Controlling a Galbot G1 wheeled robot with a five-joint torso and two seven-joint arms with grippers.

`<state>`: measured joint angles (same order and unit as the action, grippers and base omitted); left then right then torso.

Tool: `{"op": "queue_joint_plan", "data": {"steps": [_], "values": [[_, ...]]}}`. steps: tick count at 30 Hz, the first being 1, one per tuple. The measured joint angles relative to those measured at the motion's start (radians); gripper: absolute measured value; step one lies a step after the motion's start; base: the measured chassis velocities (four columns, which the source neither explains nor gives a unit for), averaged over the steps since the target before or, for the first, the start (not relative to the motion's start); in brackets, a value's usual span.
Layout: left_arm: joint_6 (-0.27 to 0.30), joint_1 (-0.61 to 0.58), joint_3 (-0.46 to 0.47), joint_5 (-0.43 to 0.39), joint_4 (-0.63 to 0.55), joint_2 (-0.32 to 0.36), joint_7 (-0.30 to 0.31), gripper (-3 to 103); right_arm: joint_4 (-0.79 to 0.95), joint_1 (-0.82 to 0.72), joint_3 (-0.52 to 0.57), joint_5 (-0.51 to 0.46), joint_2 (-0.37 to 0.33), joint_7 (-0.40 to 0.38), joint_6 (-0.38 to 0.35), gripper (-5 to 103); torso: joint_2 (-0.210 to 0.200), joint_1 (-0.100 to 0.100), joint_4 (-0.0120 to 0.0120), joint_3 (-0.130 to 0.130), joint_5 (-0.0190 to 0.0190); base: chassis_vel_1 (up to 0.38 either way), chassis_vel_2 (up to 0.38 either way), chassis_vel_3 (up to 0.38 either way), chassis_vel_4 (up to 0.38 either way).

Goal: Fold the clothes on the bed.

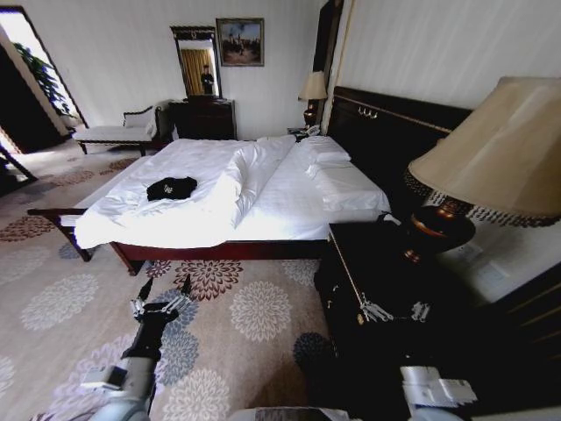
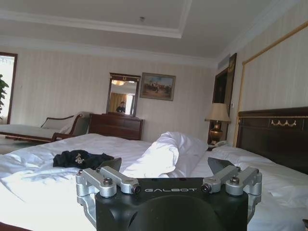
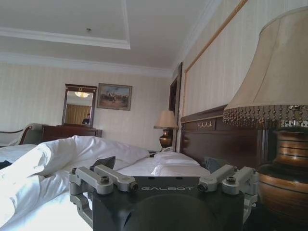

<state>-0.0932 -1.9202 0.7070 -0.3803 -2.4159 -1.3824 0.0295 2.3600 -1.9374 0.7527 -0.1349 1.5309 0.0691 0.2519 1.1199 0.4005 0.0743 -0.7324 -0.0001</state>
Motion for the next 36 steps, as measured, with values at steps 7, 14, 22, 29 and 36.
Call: {"op": "queue_joint_plan", "data": {"steps": [7,14,22,29,36], "values": [[-0.001,-0.004,0.002,0.004,-0.001,0.007,0.0,100,0.002,0.001,-0.001,0.0,-0.002,0.003,0.0,100,0.0,0.0,0.0,0.0,0.0,0.0,0.0,0.0,0.0],[-0.003,-0.007,0.011,-0.002,-0.007,0.013,0.0,100,0.004,0.001,-0.004,0.002,-0.001,0.004,-0.002,100,0.0,0.0,0.0,0.0,0.0,0.0,0.0,0.0,0.0],[-0.001,-0.005,0.006,0.002,-0.01,0.015,0.0,100,-0.001,0.004,-0.006,0.002,-0.003,0.004,0.002,100,0.0,0.0,0.0,0.0,0.0,0.0,0.0,0.0,0.0],[0.0,-0.005,0.009,0.003,-0.009,0.016,0.001,100,-0.007,0.007,-0.011,0.004,-0.002,0.008,0.003,100,0.0,0.0,0.0,0.0,0.0,-0.01,0.023,0.017,-0.015],[-0.001,-0.004,0.007,0.001,-0.006,0.014,0.001,100,-0.007,0.007,-0.008,0.005,-0.003,0.008,0.004,100,0.0,0.0,0.0,0.0,0.0,-0.115,0.124,0.109,-0.114]]}}
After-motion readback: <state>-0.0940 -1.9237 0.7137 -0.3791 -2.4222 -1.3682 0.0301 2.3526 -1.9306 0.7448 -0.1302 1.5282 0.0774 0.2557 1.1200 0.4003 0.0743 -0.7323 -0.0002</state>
